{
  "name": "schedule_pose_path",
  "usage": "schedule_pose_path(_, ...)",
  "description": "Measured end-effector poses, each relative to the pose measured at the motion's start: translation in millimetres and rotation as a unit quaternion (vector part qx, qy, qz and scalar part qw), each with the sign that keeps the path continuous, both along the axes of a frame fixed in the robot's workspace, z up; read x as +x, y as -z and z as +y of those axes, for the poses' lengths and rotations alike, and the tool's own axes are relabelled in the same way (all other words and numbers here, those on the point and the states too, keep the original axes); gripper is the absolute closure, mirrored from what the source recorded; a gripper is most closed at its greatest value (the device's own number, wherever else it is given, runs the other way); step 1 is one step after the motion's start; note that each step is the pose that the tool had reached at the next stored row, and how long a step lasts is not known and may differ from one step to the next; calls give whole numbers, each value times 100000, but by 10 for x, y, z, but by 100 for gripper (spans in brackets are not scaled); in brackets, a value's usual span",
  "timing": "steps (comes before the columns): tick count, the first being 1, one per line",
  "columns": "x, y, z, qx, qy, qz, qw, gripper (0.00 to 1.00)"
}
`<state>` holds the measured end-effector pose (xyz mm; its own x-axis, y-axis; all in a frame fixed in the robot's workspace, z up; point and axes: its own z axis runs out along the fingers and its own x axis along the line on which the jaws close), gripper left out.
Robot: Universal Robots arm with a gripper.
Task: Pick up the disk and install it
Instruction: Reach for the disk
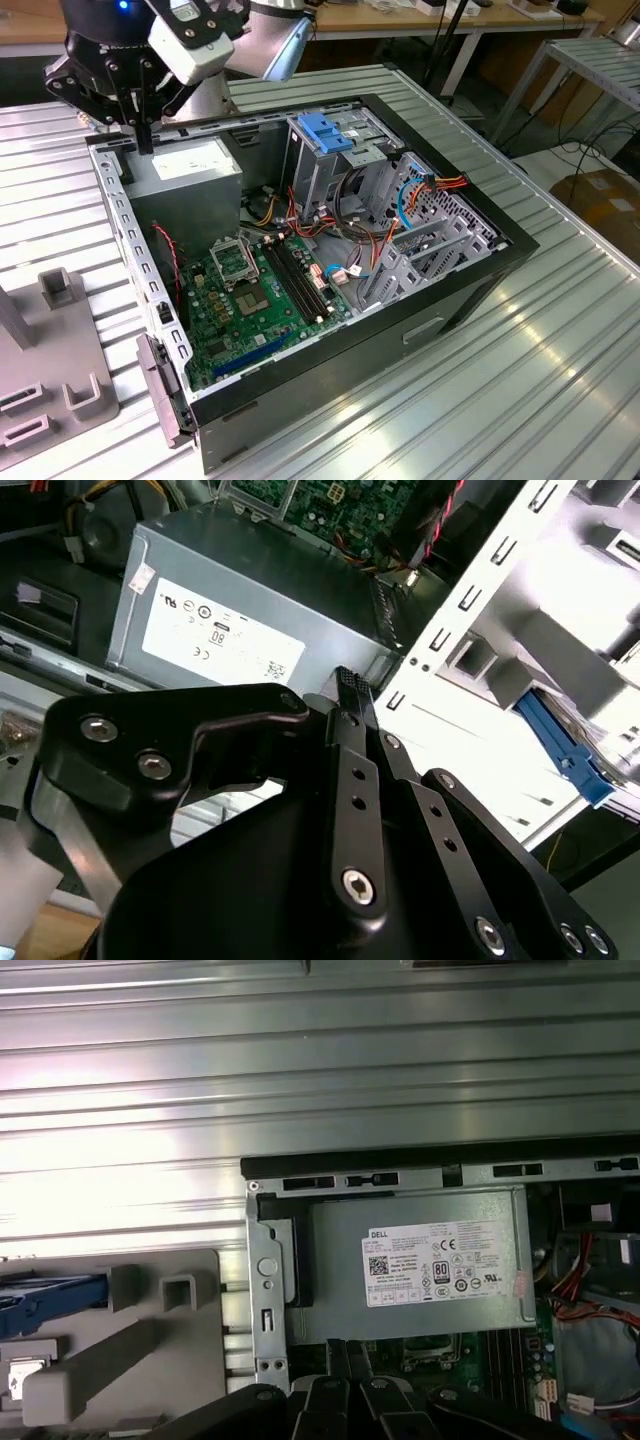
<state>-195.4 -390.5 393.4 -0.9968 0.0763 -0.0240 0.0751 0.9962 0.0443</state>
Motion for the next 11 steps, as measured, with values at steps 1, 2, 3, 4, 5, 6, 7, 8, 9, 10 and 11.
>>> schedule_pose_path(1, -33, 0, 7, 0, 2, 0, 100000, 90)
schedule_pose_path(2, -72, 1, 16, -1, -2, 7, 100000, 90)
schedule_pose_path(3, -97, 2, 22, 1, -9, 12, 100000, 90)
schedule_pose_path(4, -141, 3, 32, 0, -7, 26, 100000, 90)
schedule_pose_path(5, -188, 6, 42, 6, -18, 25, 100000, 90)
schedule_pose_path(6, -219, 8, 47, 4, -46, 27, 100000, 90)
schedule_pose_path(7, -246, 10, 50, 4, -59, 27, 100000, 90)
schedule_pose_path(8, -272, 10, 52, 7, -71, 24, 100000, 90)
schedule_pose_path(9, -286, 11, 52, 6, -70, 23, 100000, 90)
schedule_pose_path(10, -297, 10, 52, 2, -76, 26, 100000, 90)
schedule_pose_path(11, -309, 11, 52, 5, -76, 27, 100000, 90)
